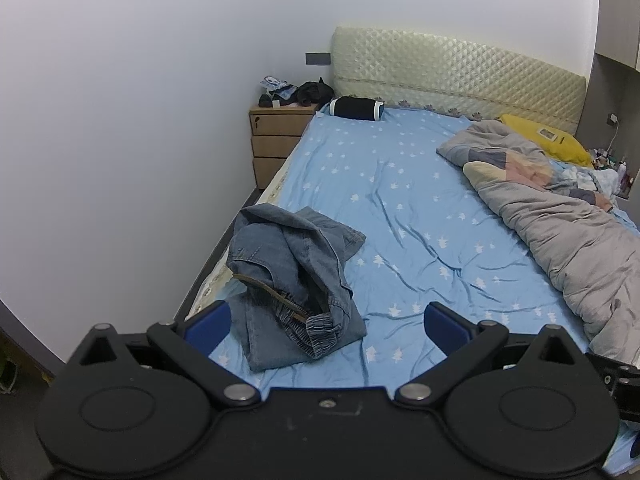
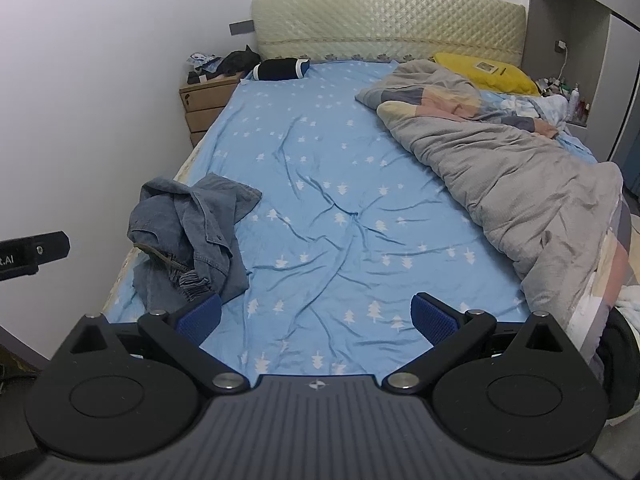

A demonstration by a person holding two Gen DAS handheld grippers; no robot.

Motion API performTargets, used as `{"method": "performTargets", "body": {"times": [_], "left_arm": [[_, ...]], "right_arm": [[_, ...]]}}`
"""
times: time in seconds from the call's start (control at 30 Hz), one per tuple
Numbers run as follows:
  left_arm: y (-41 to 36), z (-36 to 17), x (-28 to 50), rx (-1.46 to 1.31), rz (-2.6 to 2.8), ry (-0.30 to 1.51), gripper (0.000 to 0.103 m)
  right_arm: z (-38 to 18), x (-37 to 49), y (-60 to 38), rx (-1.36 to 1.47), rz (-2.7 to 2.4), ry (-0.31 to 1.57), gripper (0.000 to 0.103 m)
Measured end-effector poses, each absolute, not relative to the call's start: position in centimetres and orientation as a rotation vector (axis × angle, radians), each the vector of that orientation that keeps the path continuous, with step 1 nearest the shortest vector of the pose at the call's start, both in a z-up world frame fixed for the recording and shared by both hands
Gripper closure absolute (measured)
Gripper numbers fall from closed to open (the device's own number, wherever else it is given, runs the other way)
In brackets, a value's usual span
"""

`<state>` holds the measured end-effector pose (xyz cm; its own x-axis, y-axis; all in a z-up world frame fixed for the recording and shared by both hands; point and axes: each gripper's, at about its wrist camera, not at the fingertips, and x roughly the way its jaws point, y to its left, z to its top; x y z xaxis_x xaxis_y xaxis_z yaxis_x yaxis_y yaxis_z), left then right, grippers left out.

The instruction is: Fold clothes

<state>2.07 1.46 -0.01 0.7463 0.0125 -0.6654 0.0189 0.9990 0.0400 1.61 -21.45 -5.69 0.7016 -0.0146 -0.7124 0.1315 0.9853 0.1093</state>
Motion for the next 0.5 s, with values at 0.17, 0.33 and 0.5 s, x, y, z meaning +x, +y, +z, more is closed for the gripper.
{"method": "performTargets", "body": {"times": [0.17, 0.33, 0.5], "left_arm": [[0.4, -0.3, 2.0, 0.062, -0.028, 0.731, 0.0], [0.1, -0.3, 2.0, 0.069, -0.041, 0.732, 0.0], [0.0, -0.4, 2.3, 0.075, -0.042, 0.738, 0.0]], "right_arm": [[-5.8, 1.8, -22.0, 0.174, -0.091, 0.791, 0.001], [-5.7, 1.9, -22.2, 0.179, -0.091, 0.79, 0.001], [-5.6, 1.8, -22.4, 0.187, -0.087, 0.787, 0.001]]}}
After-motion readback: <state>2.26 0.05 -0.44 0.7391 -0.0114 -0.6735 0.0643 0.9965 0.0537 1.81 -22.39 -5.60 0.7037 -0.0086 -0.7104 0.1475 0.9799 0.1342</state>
